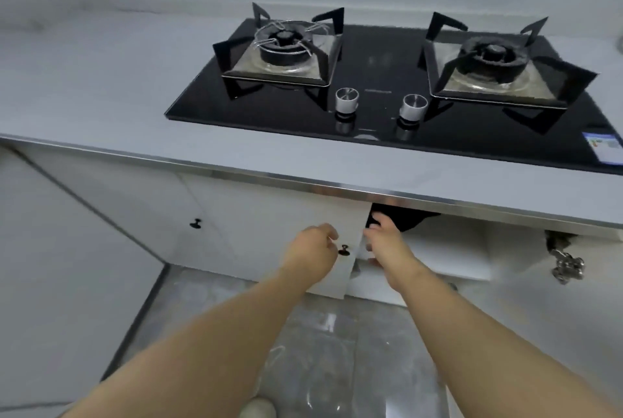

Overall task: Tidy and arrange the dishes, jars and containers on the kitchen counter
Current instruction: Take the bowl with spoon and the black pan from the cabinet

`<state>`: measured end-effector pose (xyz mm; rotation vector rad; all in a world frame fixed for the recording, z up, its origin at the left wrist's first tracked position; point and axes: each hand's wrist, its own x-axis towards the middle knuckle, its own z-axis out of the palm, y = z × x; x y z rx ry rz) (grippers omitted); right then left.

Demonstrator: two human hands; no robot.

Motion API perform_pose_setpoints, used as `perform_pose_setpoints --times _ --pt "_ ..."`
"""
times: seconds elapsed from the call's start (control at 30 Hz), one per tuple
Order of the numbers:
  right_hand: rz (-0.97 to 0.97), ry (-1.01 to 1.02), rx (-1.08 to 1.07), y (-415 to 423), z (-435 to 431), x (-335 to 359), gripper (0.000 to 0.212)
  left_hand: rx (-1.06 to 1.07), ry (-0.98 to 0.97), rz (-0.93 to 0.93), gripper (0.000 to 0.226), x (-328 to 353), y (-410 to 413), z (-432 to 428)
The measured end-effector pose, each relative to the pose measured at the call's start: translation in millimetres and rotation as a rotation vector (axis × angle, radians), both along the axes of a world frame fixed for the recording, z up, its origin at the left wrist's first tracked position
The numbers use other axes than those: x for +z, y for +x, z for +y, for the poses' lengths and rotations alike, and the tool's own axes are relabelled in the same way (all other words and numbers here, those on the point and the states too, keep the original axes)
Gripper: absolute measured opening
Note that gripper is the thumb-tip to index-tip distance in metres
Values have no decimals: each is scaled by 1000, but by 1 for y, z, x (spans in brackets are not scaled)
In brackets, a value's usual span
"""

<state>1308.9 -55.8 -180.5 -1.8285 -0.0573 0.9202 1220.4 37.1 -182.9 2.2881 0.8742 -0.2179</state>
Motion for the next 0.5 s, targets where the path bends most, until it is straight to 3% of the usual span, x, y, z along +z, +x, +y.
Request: perform_pose_setpoints --times 0.13,0.27,0.5 --pt "-1 -30 111 14 15 19 36 224 -136 -124 29 4 -22 14" --pt "90 -44 89 12 22 21 42 332 -265 -205 26 14 -37 23" --pt "-201 -114 15 -22 6 3 22 426 -339 -254 25 16 -63 34"
